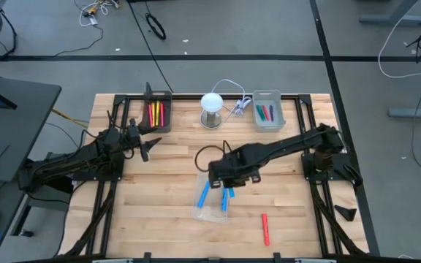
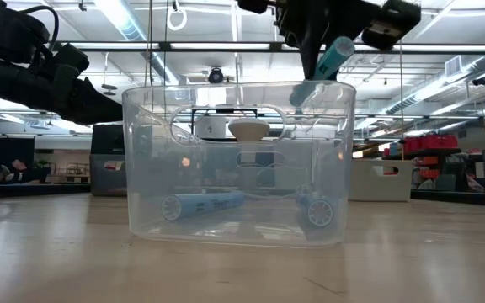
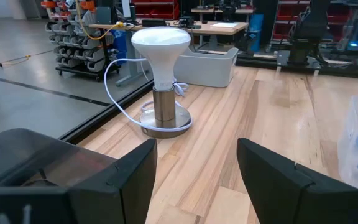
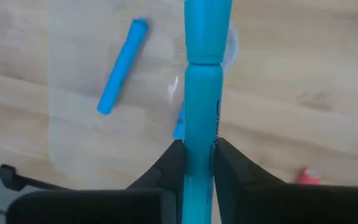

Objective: Pick & Place Markers
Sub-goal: Put the blue highlighter into the transparent bin

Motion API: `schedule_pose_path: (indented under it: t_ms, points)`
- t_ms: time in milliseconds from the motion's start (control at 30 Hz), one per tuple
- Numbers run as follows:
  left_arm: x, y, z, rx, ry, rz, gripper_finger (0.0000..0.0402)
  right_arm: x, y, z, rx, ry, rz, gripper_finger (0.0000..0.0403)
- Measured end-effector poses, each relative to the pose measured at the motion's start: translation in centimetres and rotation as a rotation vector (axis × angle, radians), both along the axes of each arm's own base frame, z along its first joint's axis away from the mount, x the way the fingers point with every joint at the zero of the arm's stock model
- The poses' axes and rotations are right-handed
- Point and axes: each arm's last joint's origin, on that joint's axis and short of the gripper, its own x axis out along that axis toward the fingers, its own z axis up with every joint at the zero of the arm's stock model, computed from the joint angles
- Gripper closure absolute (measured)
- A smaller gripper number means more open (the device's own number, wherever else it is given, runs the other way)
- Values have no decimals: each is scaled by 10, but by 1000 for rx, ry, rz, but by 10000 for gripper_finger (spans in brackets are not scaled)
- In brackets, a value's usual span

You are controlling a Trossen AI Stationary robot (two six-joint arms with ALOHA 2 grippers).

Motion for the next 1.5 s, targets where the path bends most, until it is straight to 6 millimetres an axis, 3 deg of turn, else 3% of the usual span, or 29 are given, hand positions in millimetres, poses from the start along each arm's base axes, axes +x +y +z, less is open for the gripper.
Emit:
schedule_pose_path:
  t_ms: [267,467,733,967,1267,1500]
  points:
    - [0,0,0,0,0,0,172,18,31,-15,16,40,-87,350]
    - [0,0,0,0,1,0,172,29,41,-25,26,42,-129,350]
    - [0,0,0,0,0,-1,172,50,47,-60,27,23,-139,350]
    - [0,0,0,0,1,0,172,61,44,-84,23,33,-151,350]
    - [0,0,0,0,0,0,172,70,31,-98,7,27,-162,350]
    - [0,0,0,0,0,0,172,75,30,-101,15,-1,-159,310]
